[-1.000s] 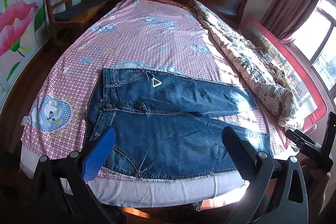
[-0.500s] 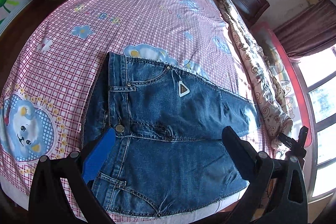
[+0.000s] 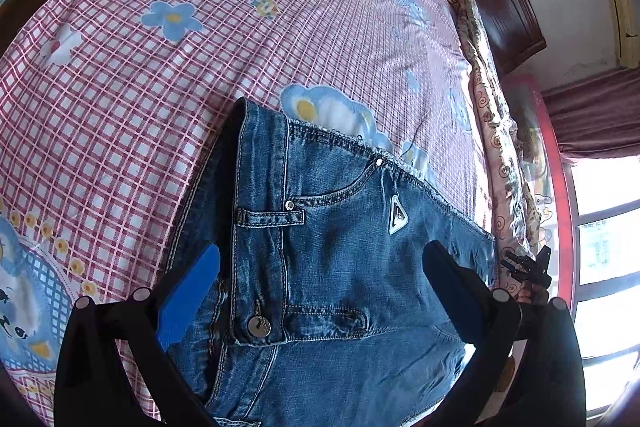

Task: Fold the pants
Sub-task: 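Move the right tool to the jeans leg hem while the left tool moves to the waistband, then grasp the jeans hem with the right tool while the left tool approaches the waistband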

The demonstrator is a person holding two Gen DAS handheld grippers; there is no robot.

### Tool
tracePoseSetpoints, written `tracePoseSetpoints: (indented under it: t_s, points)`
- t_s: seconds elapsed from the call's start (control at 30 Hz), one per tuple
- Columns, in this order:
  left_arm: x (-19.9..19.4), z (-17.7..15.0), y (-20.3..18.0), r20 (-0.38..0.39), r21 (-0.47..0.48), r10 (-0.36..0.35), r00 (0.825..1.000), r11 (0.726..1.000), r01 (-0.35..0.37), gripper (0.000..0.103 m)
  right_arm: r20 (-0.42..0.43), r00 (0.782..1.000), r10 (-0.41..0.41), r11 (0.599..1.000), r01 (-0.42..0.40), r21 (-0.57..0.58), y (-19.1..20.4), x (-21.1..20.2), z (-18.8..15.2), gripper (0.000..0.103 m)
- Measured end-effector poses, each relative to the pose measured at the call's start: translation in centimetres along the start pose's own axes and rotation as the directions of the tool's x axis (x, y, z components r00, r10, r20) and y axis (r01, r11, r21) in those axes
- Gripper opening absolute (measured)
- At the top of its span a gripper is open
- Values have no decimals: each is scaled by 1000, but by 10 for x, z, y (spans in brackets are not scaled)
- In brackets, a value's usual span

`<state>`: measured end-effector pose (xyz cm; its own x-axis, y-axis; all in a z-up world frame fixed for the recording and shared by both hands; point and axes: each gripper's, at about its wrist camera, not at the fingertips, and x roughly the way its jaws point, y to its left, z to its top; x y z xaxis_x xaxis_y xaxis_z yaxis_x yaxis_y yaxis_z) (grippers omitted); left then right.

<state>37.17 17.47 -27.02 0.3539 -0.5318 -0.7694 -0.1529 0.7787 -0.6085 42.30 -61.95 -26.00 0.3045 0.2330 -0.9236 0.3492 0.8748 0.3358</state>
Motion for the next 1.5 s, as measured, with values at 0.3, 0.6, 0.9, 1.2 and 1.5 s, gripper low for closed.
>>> tracePoseSetpoints:
  t_s: [0.3, 0.6, 0.9, 1.2, 1.5]
  points:
    - [28, 3, -9, -23, 33, 23, 999, 999, -22, 101, -110, 993, 39, 997, -46, -65, -24, 32, 18, 55]
    - [36, -3, -8, -14, 40, 36, 999, 999, -35, 101, -215, 927, 309, 942, -330, -69, -34, 28, 11, 55]
    - [26, -5, 6, -5, 38, 38, 999, 999, -38, 101, -182, 959, 216, 964, -240, -119, -42, 29, 22, 55]
    - [25, -6, 11, 2, 30, 44, 999, 999, -44, 101, -290, 924, 249, 938, -305, -167, -27, 44, 5, 16]
    - [13, -3, 18, 12, 21, 39, 999, 999, -40, 101, -222, 962, 157, 944, -212, -252, -11, 38, 6, 43]
